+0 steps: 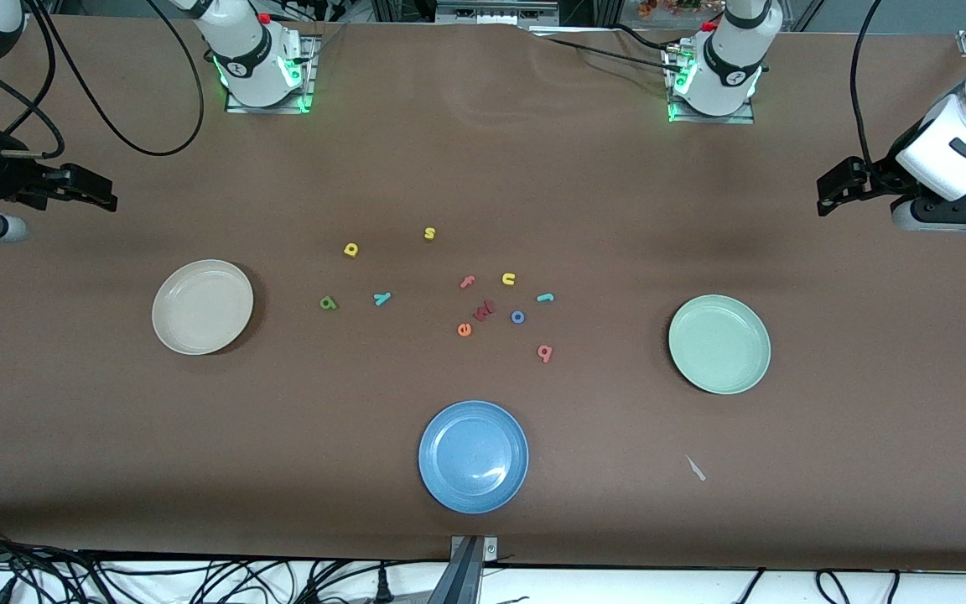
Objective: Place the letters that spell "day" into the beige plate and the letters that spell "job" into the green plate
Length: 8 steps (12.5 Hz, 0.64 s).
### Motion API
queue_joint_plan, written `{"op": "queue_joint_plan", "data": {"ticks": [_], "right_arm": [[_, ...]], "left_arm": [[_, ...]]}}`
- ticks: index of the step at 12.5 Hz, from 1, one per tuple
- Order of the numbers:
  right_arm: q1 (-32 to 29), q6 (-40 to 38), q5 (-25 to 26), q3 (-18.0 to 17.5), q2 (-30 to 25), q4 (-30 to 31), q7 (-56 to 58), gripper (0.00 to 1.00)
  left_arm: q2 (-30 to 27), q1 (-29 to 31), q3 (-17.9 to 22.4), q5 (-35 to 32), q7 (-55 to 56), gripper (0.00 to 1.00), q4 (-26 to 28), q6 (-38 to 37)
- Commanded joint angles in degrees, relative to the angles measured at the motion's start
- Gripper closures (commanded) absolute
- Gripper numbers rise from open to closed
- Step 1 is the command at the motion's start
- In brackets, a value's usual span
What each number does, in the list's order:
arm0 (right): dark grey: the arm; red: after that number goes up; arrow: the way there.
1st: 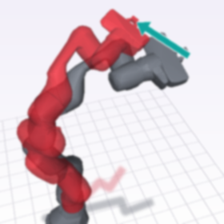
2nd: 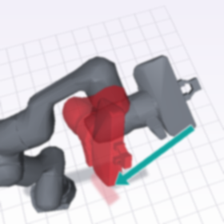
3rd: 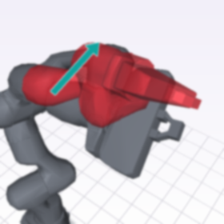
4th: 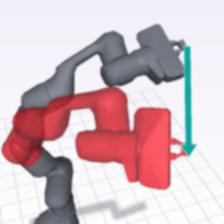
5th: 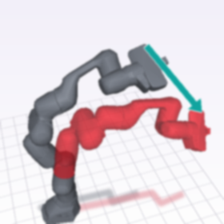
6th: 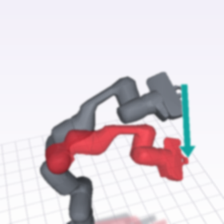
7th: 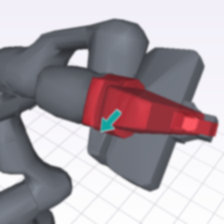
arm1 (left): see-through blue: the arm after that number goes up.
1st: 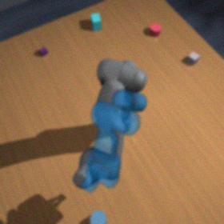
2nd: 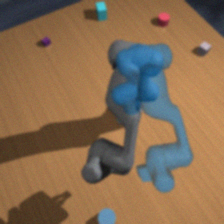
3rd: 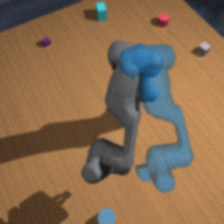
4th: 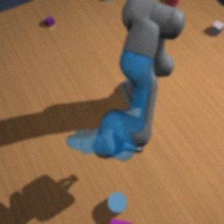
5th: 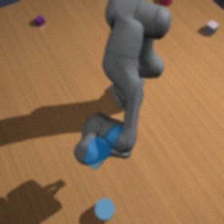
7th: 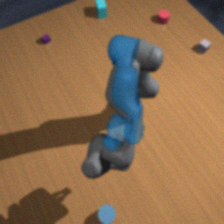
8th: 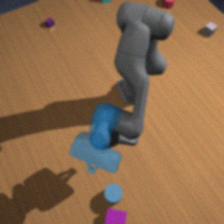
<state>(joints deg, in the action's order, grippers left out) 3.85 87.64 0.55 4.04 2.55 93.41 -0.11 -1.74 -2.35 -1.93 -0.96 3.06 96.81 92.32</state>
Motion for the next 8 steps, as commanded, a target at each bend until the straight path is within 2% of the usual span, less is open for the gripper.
{"op": "queue_joint_plan", "data": {"ticks": [1,8], "right_arm": [[0.5,-0.3,0.3,0.5,0.4,-0.9,0.6,0.0],[0.5,-0.8,0.4,0.6,0.4,-1.0,0.7,0.0]], "left_arm": [[-0.4,0.0,0.2,1.4,-0.7,0.0,-0.5,-0.8],[-0.4,0.0,0.2,1.4,-0.7,0.0,-0.5,-0.8]]}}
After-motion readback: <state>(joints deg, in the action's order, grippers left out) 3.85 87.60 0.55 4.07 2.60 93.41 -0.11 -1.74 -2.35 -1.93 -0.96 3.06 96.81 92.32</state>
